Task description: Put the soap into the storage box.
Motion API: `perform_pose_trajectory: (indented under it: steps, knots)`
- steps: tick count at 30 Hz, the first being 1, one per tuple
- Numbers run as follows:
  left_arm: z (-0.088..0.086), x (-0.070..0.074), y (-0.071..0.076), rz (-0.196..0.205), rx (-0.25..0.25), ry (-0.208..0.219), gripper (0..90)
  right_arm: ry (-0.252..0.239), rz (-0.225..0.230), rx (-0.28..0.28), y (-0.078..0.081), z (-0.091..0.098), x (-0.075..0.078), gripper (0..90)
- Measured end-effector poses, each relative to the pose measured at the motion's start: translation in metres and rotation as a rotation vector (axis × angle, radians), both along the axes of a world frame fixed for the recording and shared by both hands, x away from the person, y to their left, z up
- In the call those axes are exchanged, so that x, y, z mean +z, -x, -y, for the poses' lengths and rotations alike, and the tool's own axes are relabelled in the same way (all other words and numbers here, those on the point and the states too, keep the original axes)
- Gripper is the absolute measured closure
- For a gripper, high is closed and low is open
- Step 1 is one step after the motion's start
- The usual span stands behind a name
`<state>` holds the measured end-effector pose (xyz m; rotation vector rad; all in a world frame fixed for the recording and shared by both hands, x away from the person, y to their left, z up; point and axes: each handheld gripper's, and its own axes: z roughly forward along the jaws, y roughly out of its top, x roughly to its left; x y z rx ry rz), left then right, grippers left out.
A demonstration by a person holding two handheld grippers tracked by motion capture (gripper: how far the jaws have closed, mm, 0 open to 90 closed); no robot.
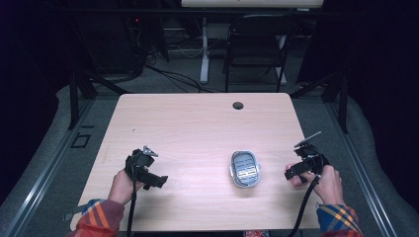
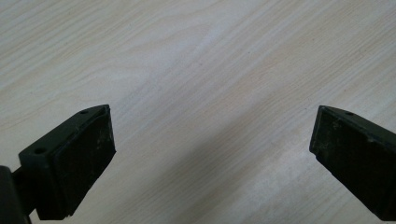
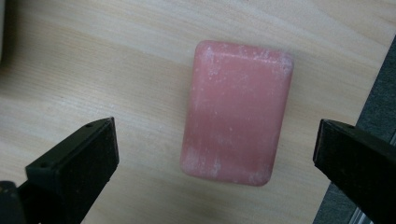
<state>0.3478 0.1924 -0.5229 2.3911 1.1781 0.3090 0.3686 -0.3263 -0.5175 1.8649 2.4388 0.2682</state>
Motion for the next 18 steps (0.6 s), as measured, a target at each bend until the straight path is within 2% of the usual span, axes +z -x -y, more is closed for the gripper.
perform_pose_trajectory:
  steps: [1,6,7,8,11,13,15,17,18]
  knots:
    - [0.0,0.0,0.0,0.0,0.0,-0.002,0.1,-0.003,0.011,-0.011,-0.001,-0.001,-0.002,0.0]
    - [-0.001,0.0,-0.001,-0.003,0.0,-0.003,0.1,0.013,-0.022,0.0,-0.009,-0.001,-0.006,0.0]
    - [-0.001,0.0,-0.001,-0.004,-0.003,-0.004,0.1,0.002,-0.002,-0.025,-0.009,-0.003,-0.009,0.0]
    - [-0.001,0.0,0.0,-0.004,-0.004,-0.005,0.1,0.016,-0.031,-0.007,-0.011,-0.002,-0.007,0.0]
    - [0.0,0.0,0.0,-0.001,-0.004,-0.006,0.1,0.002,-0.025,-0.024,-0.014,-0.003,-0.01,0.0]
    - [0.0,0.0,0.0,-0.002,-0.004,-0.005,0.1,0.015,-0.031,-0.022,-0.015,-0.003,-0.01,0.0]
    - [0.0,0.0,0.0,-0.003,-0.006,-0.006,0.1,0.007,-0.023,-0.034,-0.016,-0.003,-0.012,0.0]
    - [0.0,0.0,0.0,-0.002,-0.007,-0.006,0.1,0.022,-0.048,-0.019,-0.018,-0.002,-0.011,0.0]
    - [0.0,0.0,0.0,-0.002,-0.008,-0.006,0.1,0.019,-0.042,-0.03,-0.018,-0.003,-0.013,0.3]
